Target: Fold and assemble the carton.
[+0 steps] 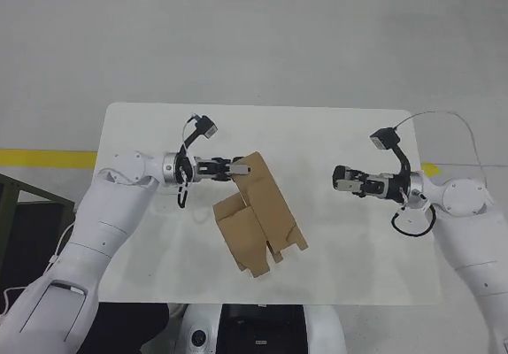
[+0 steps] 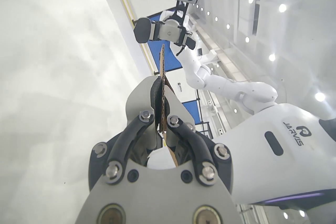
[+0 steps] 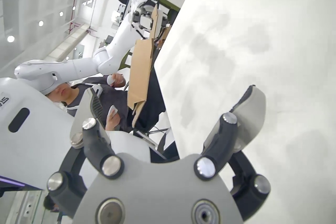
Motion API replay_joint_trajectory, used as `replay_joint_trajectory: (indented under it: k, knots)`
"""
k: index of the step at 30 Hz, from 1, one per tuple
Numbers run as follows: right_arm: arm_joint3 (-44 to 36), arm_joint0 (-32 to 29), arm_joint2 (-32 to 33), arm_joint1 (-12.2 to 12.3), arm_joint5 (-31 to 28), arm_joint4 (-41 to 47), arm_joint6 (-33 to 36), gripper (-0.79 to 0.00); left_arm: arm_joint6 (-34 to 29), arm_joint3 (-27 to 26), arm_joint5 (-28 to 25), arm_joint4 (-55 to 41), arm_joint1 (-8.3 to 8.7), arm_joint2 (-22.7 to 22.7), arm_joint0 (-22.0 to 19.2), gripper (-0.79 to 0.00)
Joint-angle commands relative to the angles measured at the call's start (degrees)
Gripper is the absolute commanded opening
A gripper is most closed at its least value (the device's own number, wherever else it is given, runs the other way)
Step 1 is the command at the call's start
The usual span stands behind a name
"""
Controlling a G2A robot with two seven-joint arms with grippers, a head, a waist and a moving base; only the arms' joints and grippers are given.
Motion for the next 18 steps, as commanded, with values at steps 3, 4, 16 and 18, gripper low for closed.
replay_joint_trajectory:
  k: [3,4,16,18]
  knots:
    - [-0.49,0.64,-3.37,0.05,0.66,2.64,0.66,0.000,0.03,1.45,0.08,1.38,-0.51,2.78,-2.74,-0.785]
    - [-0.63,0.84,-4.23,0.00,0.83,3.59,0.82,0.000,0.01,1.52,0.10,1.45,-0.61,3.49,-3.22,-0.785]
    - [-0.92,3.37,-14.00,-1.31,1.30,10.22,1.30,0.000,0.68,2.40,-0.57,-2.86,-1.22,9.58,-6.69,-0.785]
    - [-0.56,3.53,-14.87,-1.42,1.15,10.66,1.15,0.000,0.71,2.30,-0.60,-3.23,-1.21,10.40,-6.93,-0.785]
